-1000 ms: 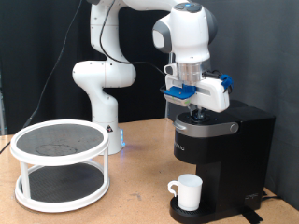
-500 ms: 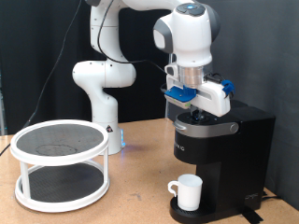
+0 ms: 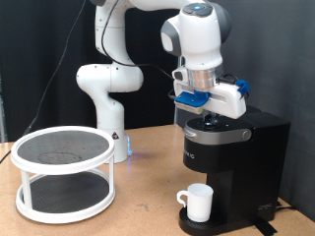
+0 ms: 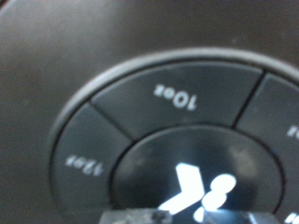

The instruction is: Make a cup of coffee with the keurig machine

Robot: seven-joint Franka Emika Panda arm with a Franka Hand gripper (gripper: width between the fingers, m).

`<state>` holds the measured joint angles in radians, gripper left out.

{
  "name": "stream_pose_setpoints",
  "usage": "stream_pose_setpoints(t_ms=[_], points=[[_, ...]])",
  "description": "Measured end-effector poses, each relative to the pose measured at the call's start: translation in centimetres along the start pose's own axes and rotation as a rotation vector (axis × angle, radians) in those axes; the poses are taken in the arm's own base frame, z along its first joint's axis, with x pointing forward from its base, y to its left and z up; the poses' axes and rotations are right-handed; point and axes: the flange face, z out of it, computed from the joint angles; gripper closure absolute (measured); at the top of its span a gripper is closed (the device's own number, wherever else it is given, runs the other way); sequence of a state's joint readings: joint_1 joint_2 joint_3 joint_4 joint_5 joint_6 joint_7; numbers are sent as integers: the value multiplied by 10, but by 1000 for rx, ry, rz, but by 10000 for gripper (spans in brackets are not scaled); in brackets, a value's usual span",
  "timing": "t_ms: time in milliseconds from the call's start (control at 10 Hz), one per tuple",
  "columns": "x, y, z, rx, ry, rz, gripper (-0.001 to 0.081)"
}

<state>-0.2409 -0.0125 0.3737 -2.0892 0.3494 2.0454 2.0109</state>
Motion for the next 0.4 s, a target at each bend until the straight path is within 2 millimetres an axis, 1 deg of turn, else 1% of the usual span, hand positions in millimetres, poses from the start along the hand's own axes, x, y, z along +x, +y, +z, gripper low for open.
stream_pose_setpoints(t_ms=[200,400], points=[[4,6,-13,68,-70,4,806],[13,14,-28,91,-83,4,806]])
